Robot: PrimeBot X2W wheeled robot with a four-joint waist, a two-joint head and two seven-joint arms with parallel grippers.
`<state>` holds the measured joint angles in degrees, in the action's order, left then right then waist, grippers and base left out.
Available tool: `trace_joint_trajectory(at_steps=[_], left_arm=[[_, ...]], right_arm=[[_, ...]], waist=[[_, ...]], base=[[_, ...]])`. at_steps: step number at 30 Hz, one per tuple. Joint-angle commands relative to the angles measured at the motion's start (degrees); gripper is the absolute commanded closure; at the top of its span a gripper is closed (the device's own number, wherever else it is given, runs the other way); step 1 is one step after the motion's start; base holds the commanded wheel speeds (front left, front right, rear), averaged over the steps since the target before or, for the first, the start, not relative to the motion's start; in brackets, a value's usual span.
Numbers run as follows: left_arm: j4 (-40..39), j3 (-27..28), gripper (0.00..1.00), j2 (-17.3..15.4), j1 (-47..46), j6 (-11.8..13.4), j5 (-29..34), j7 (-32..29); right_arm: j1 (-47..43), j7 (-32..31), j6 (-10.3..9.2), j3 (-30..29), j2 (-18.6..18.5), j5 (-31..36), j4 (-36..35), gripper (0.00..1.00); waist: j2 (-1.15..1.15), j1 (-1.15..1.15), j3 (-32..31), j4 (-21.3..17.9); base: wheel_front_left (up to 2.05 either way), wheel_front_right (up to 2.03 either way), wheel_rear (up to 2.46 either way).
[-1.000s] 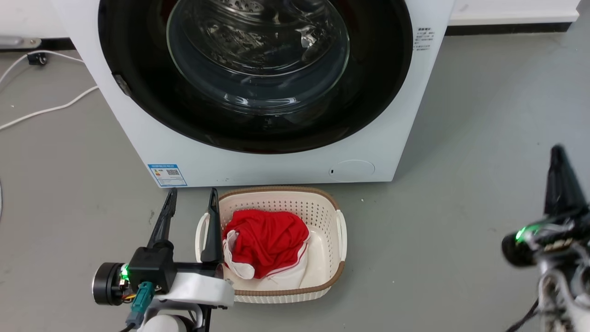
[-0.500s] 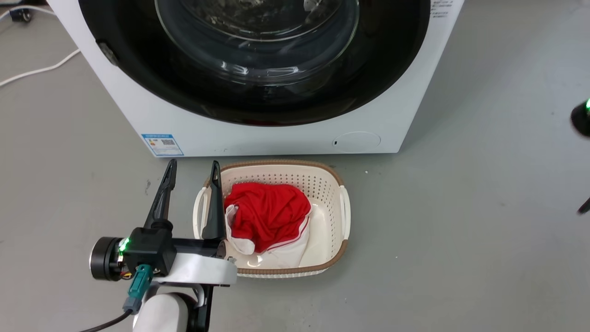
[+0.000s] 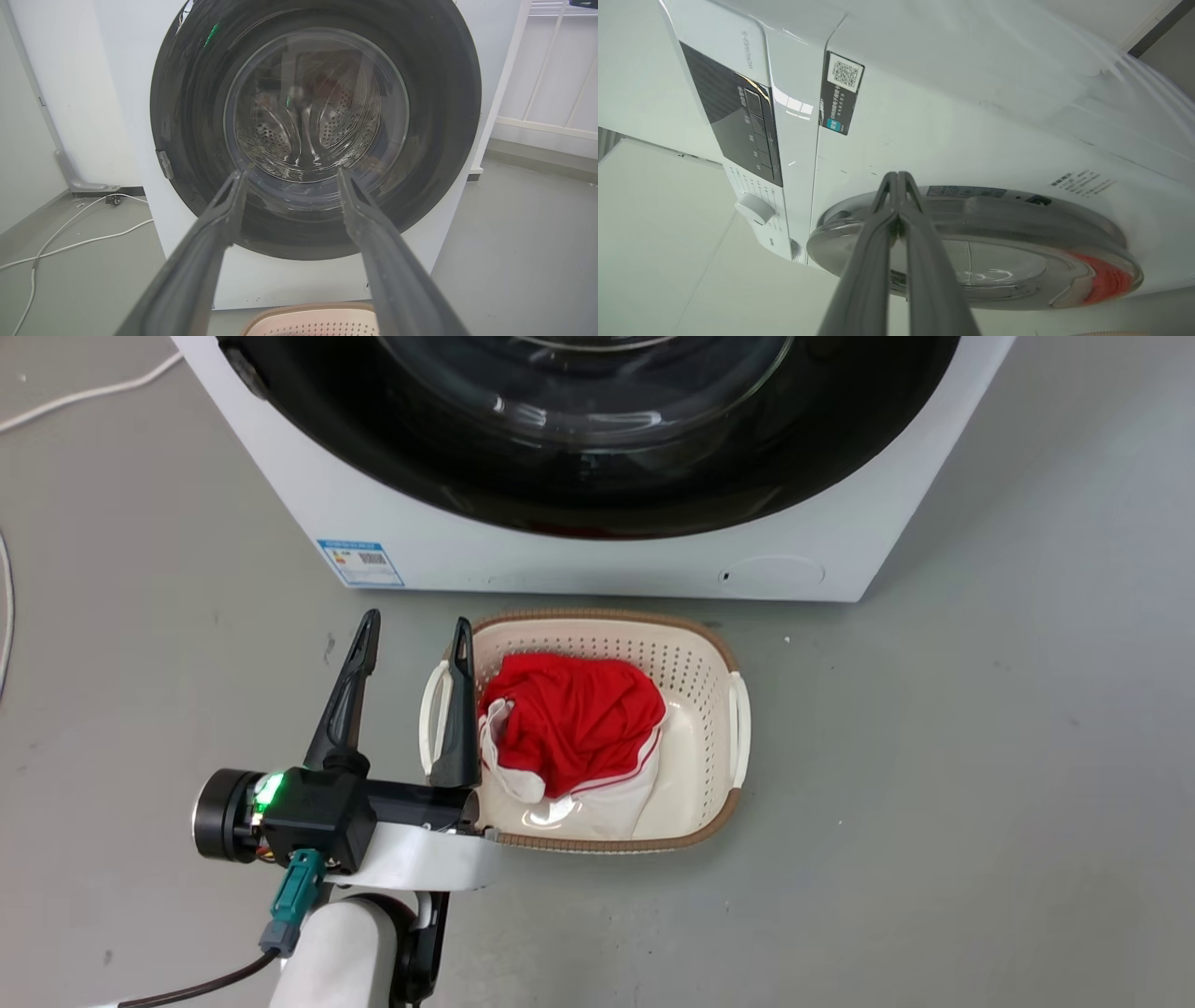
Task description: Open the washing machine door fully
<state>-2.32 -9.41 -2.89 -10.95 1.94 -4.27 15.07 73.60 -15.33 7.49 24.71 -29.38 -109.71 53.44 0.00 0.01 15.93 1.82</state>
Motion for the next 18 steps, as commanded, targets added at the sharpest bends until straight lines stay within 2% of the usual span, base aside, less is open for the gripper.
trace_joint_trajectory(at_steps=[1,8,18], left_arm=[[-0.67,-0.37,0.0,0.01,-1.02,0.32,0.11,0.15],[-2.37,-1.76,0.0,0.01,-3.36,1.33,-0.2,0.15],[-2.59,-2.67,0.0,0.02,-5.04,1.91,-0.02,0.15]], right_arm=[[3.05,-1.45,0.0,2.04,1.21,0.82,2.4,1.0],[11.4,-4.97,0.0,6.85,3.64,3.19,8.95,1.0],[15.45,-6.98,0.0,9.21,4.76,4.75,11.5,1.0]], waist=[[0.0,-0.01,1.72,0.74],[0.0,-0.01,6.2,1.68],[0.0,-0.01,9.36,2.64]], base=[[0.0,0.0,0.0],[0.0,0.0,0.0],[0.0,0.0,0.0]])
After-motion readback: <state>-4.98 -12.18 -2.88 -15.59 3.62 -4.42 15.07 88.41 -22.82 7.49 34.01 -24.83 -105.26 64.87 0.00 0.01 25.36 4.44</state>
